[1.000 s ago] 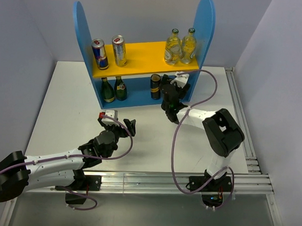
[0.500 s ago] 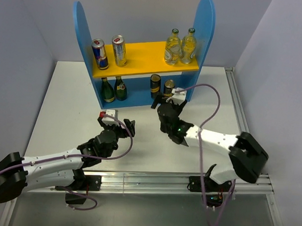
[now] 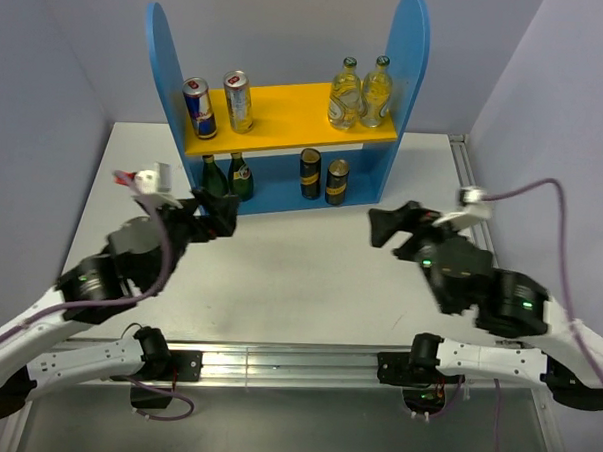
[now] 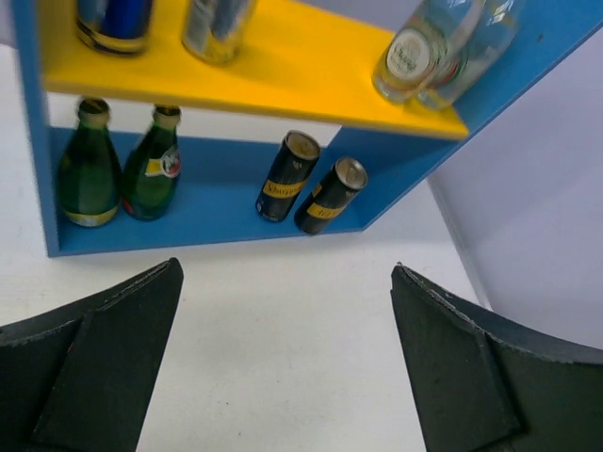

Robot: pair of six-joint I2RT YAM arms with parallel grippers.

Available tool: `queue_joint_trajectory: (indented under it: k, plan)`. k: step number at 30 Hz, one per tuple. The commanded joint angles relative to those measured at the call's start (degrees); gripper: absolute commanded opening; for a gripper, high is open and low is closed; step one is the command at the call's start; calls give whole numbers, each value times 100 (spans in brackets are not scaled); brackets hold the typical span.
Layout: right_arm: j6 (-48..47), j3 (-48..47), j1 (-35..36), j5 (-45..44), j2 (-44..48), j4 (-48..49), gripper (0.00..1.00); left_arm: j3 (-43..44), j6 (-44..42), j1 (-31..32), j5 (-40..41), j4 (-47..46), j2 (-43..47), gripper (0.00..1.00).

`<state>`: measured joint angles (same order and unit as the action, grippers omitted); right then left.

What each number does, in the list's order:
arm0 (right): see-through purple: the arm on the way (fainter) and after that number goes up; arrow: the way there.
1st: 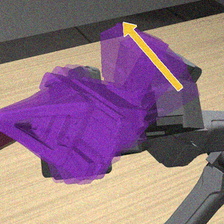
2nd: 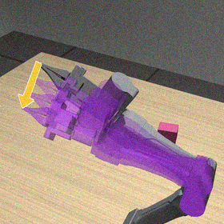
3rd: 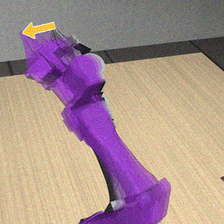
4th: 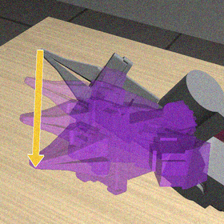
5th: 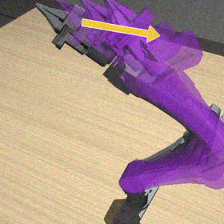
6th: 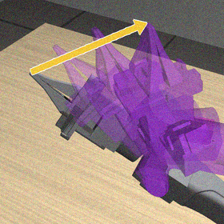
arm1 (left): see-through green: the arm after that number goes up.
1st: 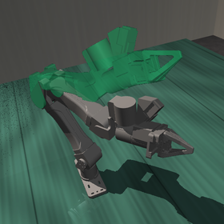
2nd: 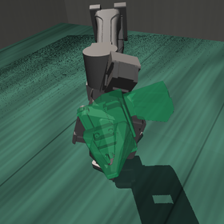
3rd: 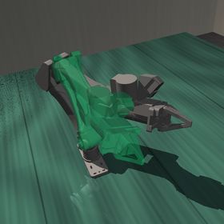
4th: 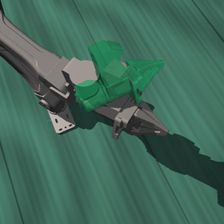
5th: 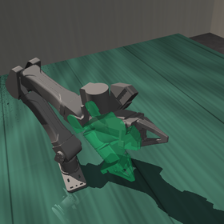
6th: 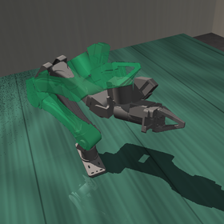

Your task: Place and organize the beverage onto the shelf

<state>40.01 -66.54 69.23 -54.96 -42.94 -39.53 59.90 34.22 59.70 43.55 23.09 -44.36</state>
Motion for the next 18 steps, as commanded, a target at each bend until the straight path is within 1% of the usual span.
queue_joint_trajectory:
  k: [1, 3, 6, 11, 18]
  plan:
    - [-28, -657, 20, 55, 495, -1575, 100, 766, 94, 24, 276, 1494, 217, 99]
    - [-63, -850, 29, 82, 680, -1811, 100, 961, 7, 24, 469, 1619, 287, 99]
    - [-54, -1027, 29, 20, 856, -2040, 100, 1085, -73, 24, 523, 1707, 331, 99]
    - [-142, -975, 29, 125, 1024, -1980, 100, 1129, -143, 24, 567, 1699, 340, 99]
    - [-379, -974, 20, 337, 998, -1795, 100, 1041, -187, 24, 549, 1549, 253, 99]
